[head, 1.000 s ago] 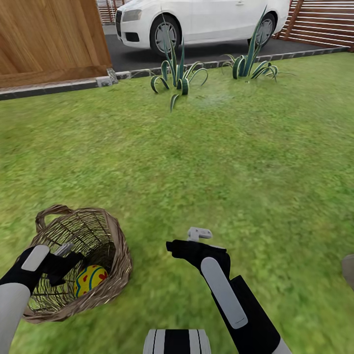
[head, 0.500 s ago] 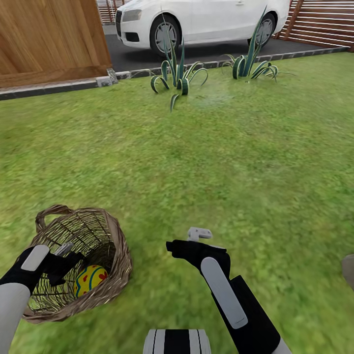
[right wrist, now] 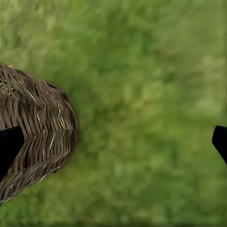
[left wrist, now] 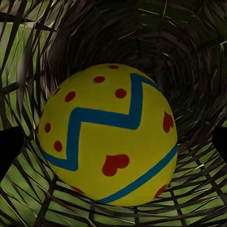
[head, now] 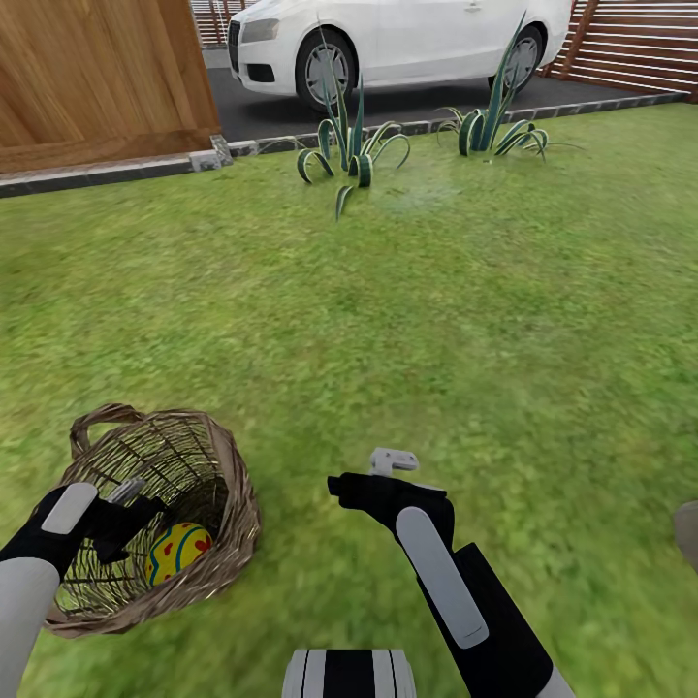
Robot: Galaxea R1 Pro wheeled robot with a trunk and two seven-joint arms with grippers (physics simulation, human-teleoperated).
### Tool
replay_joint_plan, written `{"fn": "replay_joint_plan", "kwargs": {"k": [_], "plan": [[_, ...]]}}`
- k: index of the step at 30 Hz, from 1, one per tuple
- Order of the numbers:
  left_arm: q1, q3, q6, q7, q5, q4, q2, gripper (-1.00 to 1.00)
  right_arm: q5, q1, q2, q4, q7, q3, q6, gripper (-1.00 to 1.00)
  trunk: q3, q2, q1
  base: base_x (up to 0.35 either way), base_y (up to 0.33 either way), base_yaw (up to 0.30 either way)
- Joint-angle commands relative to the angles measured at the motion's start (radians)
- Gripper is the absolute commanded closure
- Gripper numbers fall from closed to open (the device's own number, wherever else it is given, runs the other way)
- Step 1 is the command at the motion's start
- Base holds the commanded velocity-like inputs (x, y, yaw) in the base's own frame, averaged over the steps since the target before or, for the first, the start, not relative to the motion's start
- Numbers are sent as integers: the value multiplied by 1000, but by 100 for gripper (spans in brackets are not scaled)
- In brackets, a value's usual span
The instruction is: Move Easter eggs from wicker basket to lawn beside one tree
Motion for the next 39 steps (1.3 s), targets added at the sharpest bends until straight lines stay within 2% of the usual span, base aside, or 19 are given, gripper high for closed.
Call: {"fn": "replay_joint_plan", "kwargs": {"k": [1, 6, 9, 18, 25, 29, 32, 39], "plan": [[0, 2, 2, 10, 10, -2, 0, -100, -9, -1, 0, -1, -10, 1, 2, -100, -1, 0, 0, 0, 0, 0], [0, 3, 2, 10, 10, -2, 0, -100, -9, -1, 0, -1, -10, 1, 2, -100, -16, -1, 2, 0, 0, 0], [0, 3, 2, 10, 11, -2, 0, -100, -9, -1, 0, -1, -10, 1, 2, -100, -16, -1, 2, 0, 0, 0], [0, 3, 2, 10, 46, 0, 0, -100, -9, -1, 0, -1, -10, 1, 2, -100, -47, -3, 5, 0, 0, 0], [0, 3, 2, 10, 65, 2, 0, -100, -9, -1, 0, -1, -10, 1, 2, -100, -47, -3, 5, 0, 0, 0], [0, 4, 2, 10, 67, 3, 0, -100, -9, -1, 0, -1, -10, 1, 2, -100, -47, -3, 5, 0, 0, 0], [0, 3, 2, 10, 67, 3, 0, -100, -9, -1, 0, -1, -10, 1, 2, -100, -59, -4, 7, 0, 0, 0], [0, 4, 2, 10, 68, 3, 0, -100, -9, -1, 0, -1, -10, 1, 2, -100, -59, -4, 7, 0, 0, 0]]}}
